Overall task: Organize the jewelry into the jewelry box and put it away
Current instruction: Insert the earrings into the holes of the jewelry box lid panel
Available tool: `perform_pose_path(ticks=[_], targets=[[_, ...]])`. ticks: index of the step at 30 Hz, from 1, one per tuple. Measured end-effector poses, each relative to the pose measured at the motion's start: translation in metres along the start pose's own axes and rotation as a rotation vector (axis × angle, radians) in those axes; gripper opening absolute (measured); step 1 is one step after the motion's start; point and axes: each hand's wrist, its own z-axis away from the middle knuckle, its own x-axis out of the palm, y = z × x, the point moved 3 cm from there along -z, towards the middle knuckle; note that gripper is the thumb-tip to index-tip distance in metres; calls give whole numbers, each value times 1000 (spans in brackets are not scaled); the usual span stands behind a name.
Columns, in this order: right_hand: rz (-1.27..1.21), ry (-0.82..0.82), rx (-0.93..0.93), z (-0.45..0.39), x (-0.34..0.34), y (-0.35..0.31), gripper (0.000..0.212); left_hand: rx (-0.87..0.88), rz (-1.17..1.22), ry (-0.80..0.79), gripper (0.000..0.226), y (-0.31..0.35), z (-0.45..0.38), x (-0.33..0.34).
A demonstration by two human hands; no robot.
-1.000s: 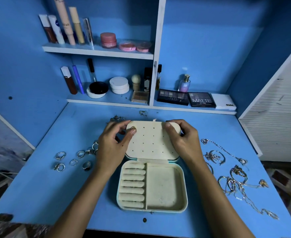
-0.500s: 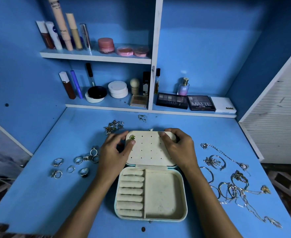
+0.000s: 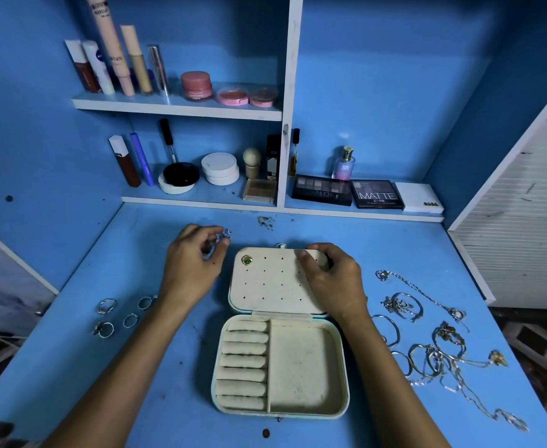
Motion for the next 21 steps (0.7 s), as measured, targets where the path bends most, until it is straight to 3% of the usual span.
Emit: perform_pose_path(ticks=[9,21], targets=[[-1,2,-30,2,0,-1,18,-69,-362,-156,30,-28,-16,5],[7,1,-46,3,-1,-2,18,-112,-440,-183,25,-28,-18,5]])
